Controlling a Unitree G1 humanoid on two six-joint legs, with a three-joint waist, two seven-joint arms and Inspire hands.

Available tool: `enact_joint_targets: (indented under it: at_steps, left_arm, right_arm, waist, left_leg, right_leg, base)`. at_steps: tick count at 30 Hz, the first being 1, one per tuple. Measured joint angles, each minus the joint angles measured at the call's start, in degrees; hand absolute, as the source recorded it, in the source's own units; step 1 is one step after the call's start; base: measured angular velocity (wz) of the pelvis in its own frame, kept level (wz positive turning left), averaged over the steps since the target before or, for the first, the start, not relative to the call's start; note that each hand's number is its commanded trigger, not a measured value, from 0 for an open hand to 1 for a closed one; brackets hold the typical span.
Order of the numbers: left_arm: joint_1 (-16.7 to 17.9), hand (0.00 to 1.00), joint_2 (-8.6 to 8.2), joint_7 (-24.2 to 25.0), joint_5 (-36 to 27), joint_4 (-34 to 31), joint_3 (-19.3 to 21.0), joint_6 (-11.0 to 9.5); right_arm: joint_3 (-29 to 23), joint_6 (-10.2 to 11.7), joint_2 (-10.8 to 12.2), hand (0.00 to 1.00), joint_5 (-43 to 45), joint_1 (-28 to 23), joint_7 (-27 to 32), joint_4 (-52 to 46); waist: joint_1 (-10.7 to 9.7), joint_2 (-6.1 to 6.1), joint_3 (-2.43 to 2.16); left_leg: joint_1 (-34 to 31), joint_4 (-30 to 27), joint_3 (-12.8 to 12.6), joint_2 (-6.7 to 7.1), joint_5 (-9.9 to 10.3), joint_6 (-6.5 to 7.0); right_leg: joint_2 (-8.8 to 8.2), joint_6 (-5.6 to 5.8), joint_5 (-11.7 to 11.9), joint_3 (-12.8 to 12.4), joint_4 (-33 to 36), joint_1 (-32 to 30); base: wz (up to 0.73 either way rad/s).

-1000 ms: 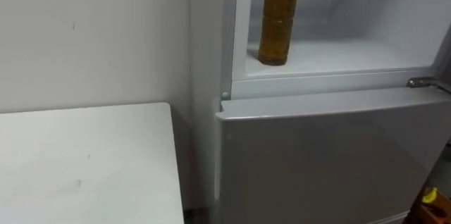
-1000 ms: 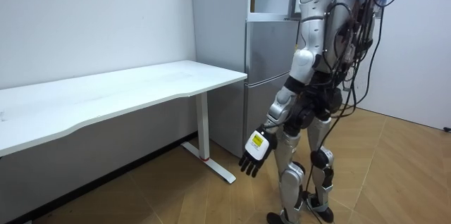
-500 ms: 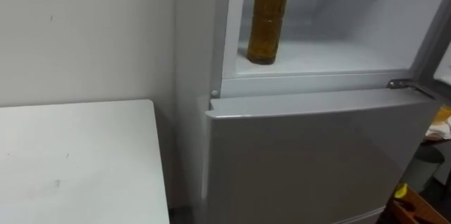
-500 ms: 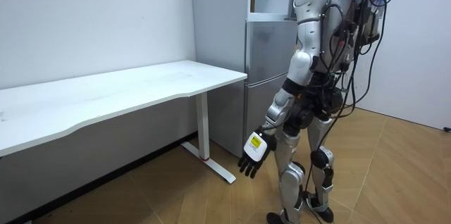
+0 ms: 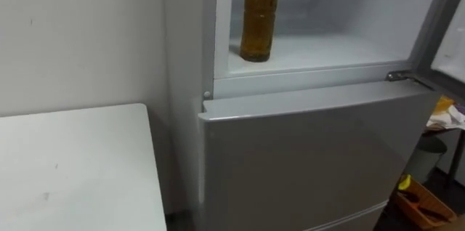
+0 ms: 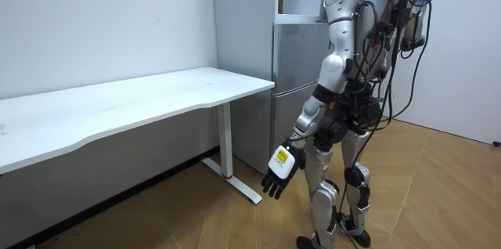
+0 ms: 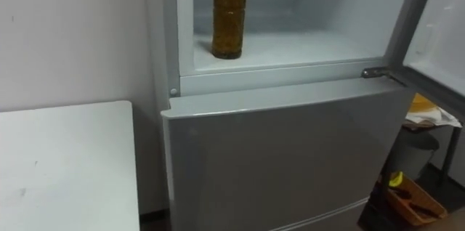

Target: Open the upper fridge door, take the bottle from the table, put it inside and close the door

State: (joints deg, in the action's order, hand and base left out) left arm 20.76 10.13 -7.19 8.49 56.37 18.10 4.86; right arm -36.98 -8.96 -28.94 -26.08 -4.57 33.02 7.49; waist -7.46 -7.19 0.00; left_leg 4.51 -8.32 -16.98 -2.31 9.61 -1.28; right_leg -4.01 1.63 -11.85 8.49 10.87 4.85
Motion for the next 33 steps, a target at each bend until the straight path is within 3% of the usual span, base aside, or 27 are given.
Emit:
enact_joint_targets:
  at_steps: [4, 11, 16, 19, 22, 29, 32, 33]
  left_arm:
    - [0.3, 0.00, -0.61, 0.3, 0.0, 0.7, 0.0, 0.1]
    - [0.4, 0.00, -0.91, 0.4, 0.0, 1.0, 0.0, 0.1]
    - [0.2, 0.00, -0.91, 0.3, 0.0, 1.1, 0.0, 0.1]
    - [0.1, 0.00, -0.93, 0.2, -0.3, 1.3, -0.3, 0.1]
    - [0.1, 0.00, -0.95, -0.1, -1.7, 2.2, -0.5, 0.0]
    - [-0.4, 0.00, -1.01, -1.4, -2.1, 3.2, -4.7, -0.1]
    - [-0.9, 0.00, -1.02, -1.4, -2.1, 3.3, -5.1, -0.2]
    - [-1.1, 0.00, -1.02, -1.4, -2.1, 3.4, -5.4, -0.2]
  right_arm:
    - [0.4, -2.5, 0.6, 0.00, 1.6, 0.0, 2.5, -2.7]
    - [1.1, -4.5, 0.6, 0.00, 1.8, 0.0, 5.1, -4.3]
    - [4.7, -7.3, 0.6, 0.00, 1.8, 0.0, 5.8, -7.2]
    - [7.1, -8.2, 0.8, 0.00, 2.3, -0.1, 5.6, -9.7]
    - [8.7, -8.2, 2.0, 0.00, 2.3, -1.8, 5.4, -13.9]
    - [12.1, -8.1, 2.1, 0.00, 4.1, -3.2, 2.4, -19.4]
    - [12.6, -6.3, 2.1, 0.00, 6.8, -3.4, 0.8, -21.4]
    - [13.0, -4.7, 2.1, 0.00, 7.6, -3.4, 0.3, -22.1]
  waist:
    - [0.1, 0.05, 0.06]
    - [0.1, -0.04, 0.12]
    - [-0.1, -1.00, 0.67]
    - [-0.1, -0.99, 0.76]
    - [0.2, -0.95, 0.77]
    - [1.1, 0.10, 0.68]
    - [2.0, 0.93, 0.56]
    - [2.4, 1.26, 0.58]
  left_leg:
    - [0.1, 0.0, -0.3, 0.03, 0.0, 0.00]
    - [0.1, 0.0, -0.5, 0.06, 0.0, -0.01]
    - [0.1, 0.0, -0.7, 0.05, 0.0, -0.05]
    - [0.1, 0.0, -0.7, 0.04, 0.0, -0.10]
    - [0.0, 0.0, -0.6, 0.04, 0.0, -0.10]
    - [0.1, -0.1, -0.4, 0.03, 0.0, -0.20]
    - [0.3, -0.1, -0.3, -0.02, 0.0, -0.20]
    - [0.4, -0.1, -0.3, -0.03, 0.0, -0.20]
  right_leg:
    - [0.05, 0.06, -0.1, -0.5, 0.0, -0.2]
    - [0.05, 0.07, -0.3, -0.7, 0.1, -0.2]
    - [-0.09, -0.24, -1.6, -1.2, 2.9, -1.8]
    - [-0.10, -0.29, -1.8, -1.2, 2.8, -1.9]
    - [-0.09, -0.29, -1.8, -1.2, 2.8, -1.8]
    - [-0.10, -0.34, -1.8, -1.3, 2.7, -1.7]
    - [-0.08, -0.35, -1.8, -1.2, 2.7, -1.5]
    - [-0.07, -0.39, -1.7, -1.2, 2.7, -1.3]
  base:
    - [-0.05]
    - [0.00]
    - [-0.04]
    - [0.00]
    - [0.00]
    - [0.00]
    - [0.00]
    - [0.00]
